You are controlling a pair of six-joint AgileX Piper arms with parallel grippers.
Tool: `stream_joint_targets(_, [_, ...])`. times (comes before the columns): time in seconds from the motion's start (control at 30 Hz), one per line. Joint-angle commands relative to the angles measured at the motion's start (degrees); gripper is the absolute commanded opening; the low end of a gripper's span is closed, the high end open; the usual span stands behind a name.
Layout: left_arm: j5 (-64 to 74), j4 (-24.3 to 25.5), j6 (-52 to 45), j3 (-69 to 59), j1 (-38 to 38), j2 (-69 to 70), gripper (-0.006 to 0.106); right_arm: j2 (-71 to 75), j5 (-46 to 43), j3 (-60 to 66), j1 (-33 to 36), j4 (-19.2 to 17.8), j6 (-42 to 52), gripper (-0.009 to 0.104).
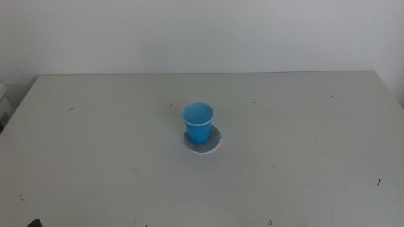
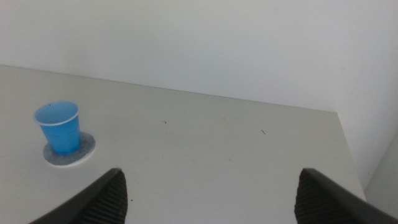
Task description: Place an empty cup on a cup mat.
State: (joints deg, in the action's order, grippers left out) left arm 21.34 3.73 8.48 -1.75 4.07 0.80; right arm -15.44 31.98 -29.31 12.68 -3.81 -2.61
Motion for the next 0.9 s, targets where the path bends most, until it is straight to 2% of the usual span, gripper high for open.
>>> stream_joint_targets(0.0, [-3.8,0.0,0.6,0.3,-0.1,0.2,0.105,3.8,-6.9,2.8,-0.5,-1.6,-1.3,0.082])
stream_joint_targets(0.17, [-3.8,0.0,0.6,0.3,-0.1,0.2,0.105,9.4,-10.8,10.9,-0.5,-1.3,-6.2,0.094])
stream_joint_targets(0.63, [-3.8,0.0,0.6,0.3,-0.1,0.2,0.105,9.7,-13.0,18.8,-0.5,-1.7,-6.2,0.094])
stream_joint_targets(0.87, [-3.8,0.0,0.6,0.3,-0.1,0.2,0.105,10.9,-17.2,23.5,-0.5,-1.4,-6.2,0.094])
